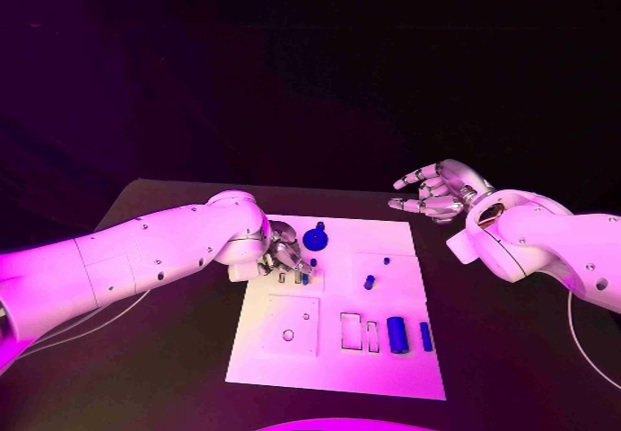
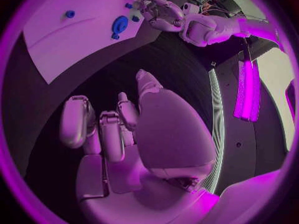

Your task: Assemble the parts on the task board

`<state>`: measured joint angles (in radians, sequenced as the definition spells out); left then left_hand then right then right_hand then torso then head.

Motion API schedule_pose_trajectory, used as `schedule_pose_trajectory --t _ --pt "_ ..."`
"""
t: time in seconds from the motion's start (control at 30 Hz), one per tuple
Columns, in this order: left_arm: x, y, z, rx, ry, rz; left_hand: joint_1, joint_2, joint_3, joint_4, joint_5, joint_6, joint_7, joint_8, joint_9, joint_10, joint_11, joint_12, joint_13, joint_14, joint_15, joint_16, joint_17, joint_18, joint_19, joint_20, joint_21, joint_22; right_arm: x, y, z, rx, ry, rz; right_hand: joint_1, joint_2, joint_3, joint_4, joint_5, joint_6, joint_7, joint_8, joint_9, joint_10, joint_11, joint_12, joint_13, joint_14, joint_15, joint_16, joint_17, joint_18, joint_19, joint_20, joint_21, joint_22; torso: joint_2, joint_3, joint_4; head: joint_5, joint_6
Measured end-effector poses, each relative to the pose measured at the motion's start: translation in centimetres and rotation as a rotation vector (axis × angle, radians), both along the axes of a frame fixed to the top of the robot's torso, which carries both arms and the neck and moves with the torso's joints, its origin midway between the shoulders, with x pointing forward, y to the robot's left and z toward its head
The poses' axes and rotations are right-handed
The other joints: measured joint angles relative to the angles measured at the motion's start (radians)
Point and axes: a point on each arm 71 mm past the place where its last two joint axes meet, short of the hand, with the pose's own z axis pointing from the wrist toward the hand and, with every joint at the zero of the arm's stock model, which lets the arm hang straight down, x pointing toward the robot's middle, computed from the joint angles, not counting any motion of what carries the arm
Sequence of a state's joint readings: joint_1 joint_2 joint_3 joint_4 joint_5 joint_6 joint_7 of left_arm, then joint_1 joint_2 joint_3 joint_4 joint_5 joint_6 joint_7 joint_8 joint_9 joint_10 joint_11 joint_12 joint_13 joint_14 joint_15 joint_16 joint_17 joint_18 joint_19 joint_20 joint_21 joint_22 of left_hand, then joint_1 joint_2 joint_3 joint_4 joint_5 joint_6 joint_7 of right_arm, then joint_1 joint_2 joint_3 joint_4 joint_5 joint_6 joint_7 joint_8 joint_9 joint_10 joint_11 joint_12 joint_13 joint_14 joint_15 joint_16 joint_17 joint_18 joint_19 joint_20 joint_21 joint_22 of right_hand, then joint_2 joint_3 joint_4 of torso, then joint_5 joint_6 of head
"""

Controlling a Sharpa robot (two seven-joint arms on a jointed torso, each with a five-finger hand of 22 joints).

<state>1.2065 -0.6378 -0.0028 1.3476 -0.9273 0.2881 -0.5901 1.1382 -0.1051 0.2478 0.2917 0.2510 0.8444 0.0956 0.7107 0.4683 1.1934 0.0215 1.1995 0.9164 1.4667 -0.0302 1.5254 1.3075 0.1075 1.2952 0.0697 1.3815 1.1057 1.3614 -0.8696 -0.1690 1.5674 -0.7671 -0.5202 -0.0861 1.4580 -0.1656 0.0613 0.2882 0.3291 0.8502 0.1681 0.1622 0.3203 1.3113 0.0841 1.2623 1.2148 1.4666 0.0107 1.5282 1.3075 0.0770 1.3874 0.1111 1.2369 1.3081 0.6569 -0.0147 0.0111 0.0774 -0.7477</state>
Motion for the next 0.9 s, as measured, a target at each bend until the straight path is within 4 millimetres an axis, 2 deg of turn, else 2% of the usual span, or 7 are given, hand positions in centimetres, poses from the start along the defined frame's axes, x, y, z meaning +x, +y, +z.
schedule_pose_trajectory --t 0.2,0.37,0.4,0.5,0.6,0.8,0.9 --pt "-0.01 -0.04 -0.04 0.001 0.004 -0.005 0.049 0.015 0.026 -0.002 0.0 -0.003 -0.003 0.008 0.014 -0.004 -0.004 0.0 0.004 -0.003 -0.004 0.0 0.0 0.0 0.0 0.0 0.004 0.004 0.02 0.04 -0.05 -0.001 0.002 0.001 0.0 0.0 0.003 0.003 0.0 0.0 0.0 0.0 -0.001 0.0 0.0 0.0 0.0 0.0 0.0 -0.004 0.0 0.0 0.0 0.0 0.0 0.0 -0.001 0.0 0.0009 0.0 -0.002" --pt "-0.02 -0.09 -0.03 -0.001 0.005 -0.009 0.118 0.027 0.079 -0.005 0.0 -0.01 -0.01 0.021 0.034 -0.004 -0.004 0.0 0.005 0.0 -0.008 0.0 0.0 0.0 0.0 0.0 0.007 0.007 0.03 0.06 -0.09 -0.002 0.004 0.001 0.0 0.0 0.004 0.001 0.0 0.004 0.004 0.0 -0.001 0.0 0.0 0.0 0.0 0.0 0.0 -0.004 0.0 0.0 0.0 0.0 0.0 0.0 -0.001 -0.0002 0.0012 0.0 -0.004" --pt "0.0 -0.1 0.02 -0.002 0.004 -0.01 0.139 0.026 0.106 -0.009 -0.001 -0.012 -0.012 0.027 0.042 -0.007 -0.007 0.0 0.005 0.0 -0.015 0.0 0.0 0.0 0.0 0.0 0.009 0.009 0.04 0.06 -0.1 -0.002 0.004 0.001 0.0 0.0 0.006 0.0 0.0 0.004 0.004 0.0 -0.001 0.0 0.0 0.0 0.0 0.0 0.0 -0.004 0.0 0.0 0.0 0.0 0.0 0.0 -0.001 -0.0002 0.0012 0.0 -0.004" --pt "0.04 -0.12 0.14 -0.005 0.002 -0.011 0.18 0.002 0.212 -0.007 0.002 -0.03 -0.016 0.041 0.06 -0.005 -0.013 -0.007 0.006 -0.002 -0.016 0.0 0.0 0.0 0.004 -0.004 0.01 0.013 0.05 0.04 -0.12 -0.002 0.005 0.001 0.0 0.0 0.006 0.0 0.006 0.004 0.004 0.0 -0.001 0.0 0.0 0.0 0.0 0.0 0.0 -0.004 0.0 0.0 -0.004 0.004 -0.004 0.0 -0.001 -0.0003 0.0011 -0.001 -0.004" --pt "-0.01 -0.13 0.04 -0.005 0.004 -0.013 0.201 -0.019 0.255 0.035 0.003 -0.039 -0.017 0.067 0.06 0.001 -0.018 -0.007 0.01 -0.002 -0.016 0.004 0.0 0.0 0.004 -0.004 0.013 0.017 0.07 0.02 -0.14 -0.004 0.007 0.0 0.005 0.005 0.012 0.0 0.008 0.004 0.004 0.0 -0.002 0.0 0.0 0.0 -0.001 0.0 0.0 -0.004 0.0 0.0 -0.004 0.003 -0.007 -0.001 -0.002 -0.0003 0.001 0.003 -0.004" --pt "-0.03 -0.06 -0.01 -0.01 0.007 -0.012 0.183 -0.055 0.361 0.034 0.003 -0.044 -0.015 0.088 0.06 0.008 -0.014 -0.007 0.016 -0.001 -0.016 0.004 0.0 0.0 0.004 -0.004 0.016 0.019 0.09 0.02 -0.19 -0.005 0.009 0.001 0.005 0.005 0.017 0.0 0.016 0.004 0.004 0.004 -0.003 0.0 0.0 0.0 -0.001 0.0 0.0 -0.008 0.0 0.0 -0.007 0.0 -0.012 -0.002 -0.002 -0.0003 0.001 0.004 -0.002" --pt "-0.05 0.16 -0.02 -0.014 0.01 -0.006 0.171 -0.066 0.376 0.033 0.003 -0.046 -0.014 0.091 0.06 0.01 -0.016 -0.007 0.021 -0.002 -0.016 0.004 0.0 0.0 0.004 -0.004 0.016 0.02 0.1 0.04 -0.2 -0.006 0.01 0.001 0.005 0.005 0.019 -0.003 0.021 0.004 0.004 0.004 -0.003 0.0 0.0 0.0 -0.001 0.0 0.0 -0.008 0.0 0.0 -0.007 0.0 -0.012 -0.002 -0.002 -0.0003 0.0009 0.004 0.0"
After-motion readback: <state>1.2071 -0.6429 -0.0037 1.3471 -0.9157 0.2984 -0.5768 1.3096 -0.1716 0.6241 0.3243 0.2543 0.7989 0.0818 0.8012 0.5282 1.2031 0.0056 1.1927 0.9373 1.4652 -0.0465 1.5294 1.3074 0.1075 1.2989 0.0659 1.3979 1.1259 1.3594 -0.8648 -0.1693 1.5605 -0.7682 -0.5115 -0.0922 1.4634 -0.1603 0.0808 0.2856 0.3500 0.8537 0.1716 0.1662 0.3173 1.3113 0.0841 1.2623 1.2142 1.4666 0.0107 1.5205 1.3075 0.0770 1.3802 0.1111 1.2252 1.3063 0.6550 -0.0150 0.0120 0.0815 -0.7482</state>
